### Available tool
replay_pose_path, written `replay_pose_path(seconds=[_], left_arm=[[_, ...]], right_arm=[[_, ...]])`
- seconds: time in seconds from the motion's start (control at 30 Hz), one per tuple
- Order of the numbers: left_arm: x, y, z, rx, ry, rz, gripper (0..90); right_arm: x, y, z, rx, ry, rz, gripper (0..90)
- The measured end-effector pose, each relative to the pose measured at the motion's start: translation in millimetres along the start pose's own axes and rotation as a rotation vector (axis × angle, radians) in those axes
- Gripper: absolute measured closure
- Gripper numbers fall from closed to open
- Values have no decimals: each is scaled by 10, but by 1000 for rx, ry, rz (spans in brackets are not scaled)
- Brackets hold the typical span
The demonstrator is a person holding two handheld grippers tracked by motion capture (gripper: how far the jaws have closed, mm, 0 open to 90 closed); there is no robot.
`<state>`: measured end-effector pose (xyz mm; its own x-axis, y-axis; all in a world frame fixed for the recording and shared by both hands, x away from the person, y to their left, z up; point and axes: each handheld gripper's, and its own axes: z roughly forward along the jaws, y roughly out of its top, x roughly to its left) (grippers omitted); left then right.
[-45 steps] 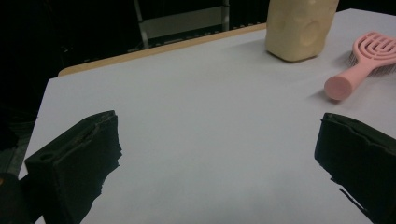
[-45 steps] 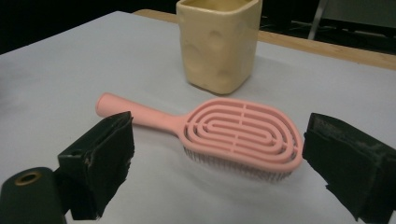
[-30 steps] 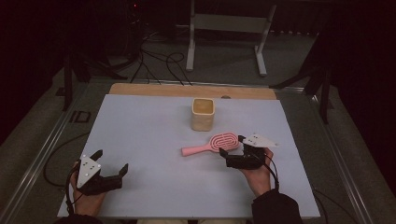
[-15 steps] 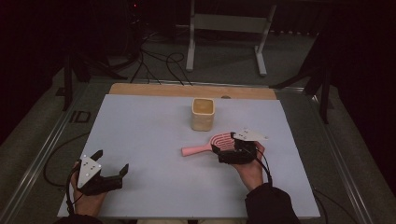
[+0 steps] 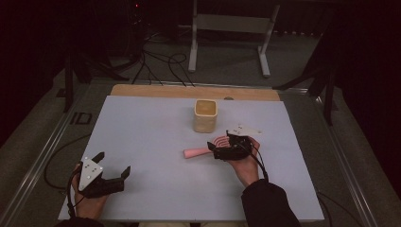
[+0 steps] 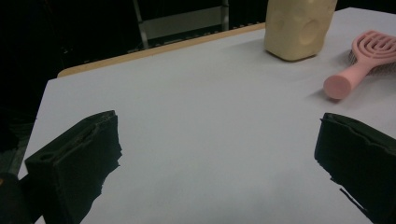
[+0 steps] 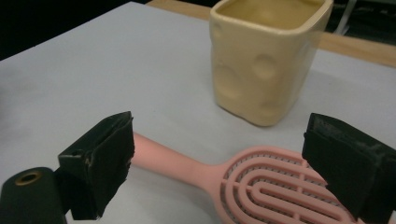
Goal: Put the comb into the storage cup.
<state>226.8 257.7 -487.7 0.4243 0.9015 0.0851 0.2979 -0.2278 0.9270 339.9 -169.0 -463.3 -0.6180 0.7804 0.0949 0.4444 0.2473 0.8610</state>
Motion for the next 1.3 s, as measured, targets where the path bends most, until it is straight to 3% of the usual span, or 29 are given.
replay_pose_path(seconds=[0.4, 0.53, 0.77, 0.83, 0.93, 1.3], left_arm=[[0, 0, -2, -1, -3, 1, 8], [-2, 0, 0, 0, -4, 2, 8], [-5, -1, 4, 2, -5, 2, 8], [-4, -2, 5, 3, -6, 3, 8], [-4, -2, 4, 4, -5, 5, 8], [-3, -5, 1, 5, -5, 8, 8]], right_arm=[[76, 80, 238, 40, 42, 3, 165], [76, 40, 342, 71, 58, 15, 253], [89, 18, 478, 106, 42, 21, 551], [96, 23, 526, 133, 32, 26, 690], [128, 31, 594, 163, 19, -6, 896], [223, -77, 820, 342, -54, -62, 900]])
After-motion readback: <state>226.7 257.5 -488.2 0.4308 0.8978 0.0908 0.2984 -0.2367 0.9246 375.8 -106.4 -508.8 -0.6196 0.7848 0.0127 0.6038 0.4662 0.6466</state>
